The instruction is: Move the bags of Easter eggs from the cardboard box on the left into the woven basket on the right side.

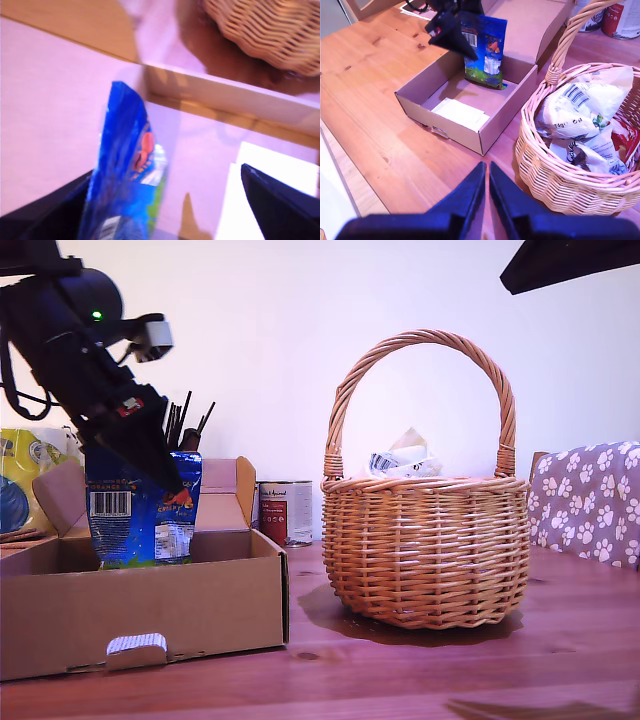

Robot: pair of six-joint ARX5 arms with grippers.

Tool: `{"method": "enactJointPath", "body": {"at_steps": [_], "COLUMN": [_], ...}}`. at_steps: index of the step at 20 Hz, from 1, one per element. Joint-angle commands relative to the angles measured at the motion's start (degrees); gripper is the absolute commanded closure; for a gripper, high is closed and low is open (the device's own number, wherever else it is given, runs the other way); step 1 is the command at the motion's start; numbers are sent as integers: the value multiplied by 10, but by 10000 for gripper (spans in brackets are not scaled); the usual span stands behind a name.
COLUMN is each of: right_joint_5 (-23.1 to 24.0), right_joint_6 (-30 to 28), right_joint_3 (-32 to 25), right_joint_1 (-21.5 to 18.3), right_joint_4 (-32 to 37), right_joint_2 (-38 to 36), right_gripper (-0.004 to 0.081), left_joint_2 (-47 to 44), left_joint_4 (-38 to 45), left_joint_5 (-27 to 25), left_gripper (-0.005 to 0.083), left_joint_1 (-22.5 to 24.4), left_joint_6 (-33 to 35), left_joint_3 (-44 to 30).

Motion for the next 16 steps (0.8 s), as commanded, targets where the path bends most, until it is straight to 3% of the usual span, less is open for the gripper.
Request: {"method": "enactJointPath", "body": {"at_steps": [1,12,14,16], "right_joint_5": [0,0,0,0], "right_joint_6": [0,0,0,0], "right_joint_3": [-10,-10,-10,-10], "right_joint_1": [-1,-1,-1,-1], "right_joint_4": [2,3,3,2], "right_joint_2": [3,3,3,3], "right_gripper": [770,770,770,770], "left_joint_2": [20,77,78,85], "left_joint_4": [-2,3,5,15], "left_joint_5": [-24,-59,-59,-59], "left_gripper": [-13,3,122,341], "left_joint_1": [-6,-30,-34,-34], "left_joint_6": [-3,-23,-23,-23], "left_joint_3": [-9,-10,-10,-10]}}
